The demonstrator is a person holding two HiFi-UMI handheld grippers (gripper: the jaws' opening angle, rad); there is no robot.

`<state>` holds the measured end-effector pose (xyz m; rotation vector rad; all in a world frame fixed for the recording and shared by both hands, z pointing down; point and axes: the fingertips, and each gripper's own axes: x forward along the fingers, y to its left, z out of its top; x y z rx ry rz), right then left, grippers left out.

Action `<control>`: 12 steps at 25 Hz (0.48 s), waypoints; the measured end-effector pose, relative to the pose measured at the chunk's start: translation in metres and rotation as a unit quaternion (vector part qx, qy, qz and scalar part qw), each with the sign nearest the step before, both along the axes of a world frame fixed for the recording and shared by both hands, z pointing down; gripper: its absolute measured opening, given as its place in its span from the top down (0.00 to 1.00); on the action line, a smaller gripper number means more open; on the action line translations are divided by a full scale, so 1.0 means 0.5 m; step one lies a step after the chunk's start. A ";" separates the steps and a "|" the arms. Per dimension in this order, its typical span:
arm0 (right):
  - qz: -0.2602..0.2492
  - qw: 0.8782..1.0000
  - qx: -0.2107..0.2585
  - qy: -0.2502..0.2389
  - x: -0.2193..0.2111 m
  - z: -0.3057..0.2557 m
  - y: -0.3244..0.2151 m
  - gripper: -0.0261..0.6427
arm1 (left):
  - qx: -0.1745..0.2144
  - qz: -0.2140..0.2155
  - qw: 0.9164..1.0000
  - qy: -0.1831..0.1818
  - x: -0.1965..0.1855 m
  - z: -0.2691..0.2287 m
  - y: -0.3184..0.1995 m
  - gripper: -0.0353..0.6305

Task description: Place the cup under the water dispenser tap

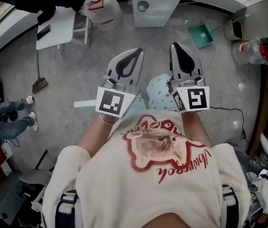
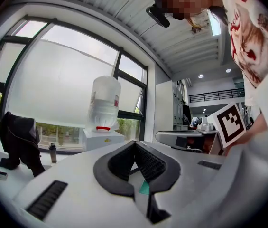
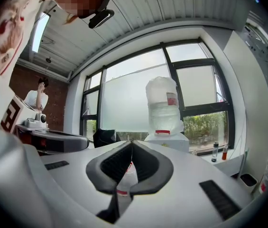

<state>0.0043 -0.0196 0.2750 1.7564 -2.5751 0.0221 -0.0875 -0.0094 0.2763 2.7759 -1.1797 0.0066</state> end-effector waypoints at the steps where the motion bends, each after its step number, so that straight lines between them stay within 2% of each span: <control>1: 0.004 1.000 0.002 0.000 0.004 -0.006 0.014 0.92 | 0.000 0.005 1.000 0.001 0.003 -0.001 0.013 0.92; 6: 0.016 1.000 0.018 0.003 0.038 -0.020 0.065 0.92 | 0.012 0.014 1.000 0.003 0.018 -0.006 0.074 0.92; 12: 0.008 1.000 0.030 -0.004 0.077 -0.031 0.151 0.92 | 0.021 -0.008 1.000 -0.004 0.045 -0.018 0.156 0.92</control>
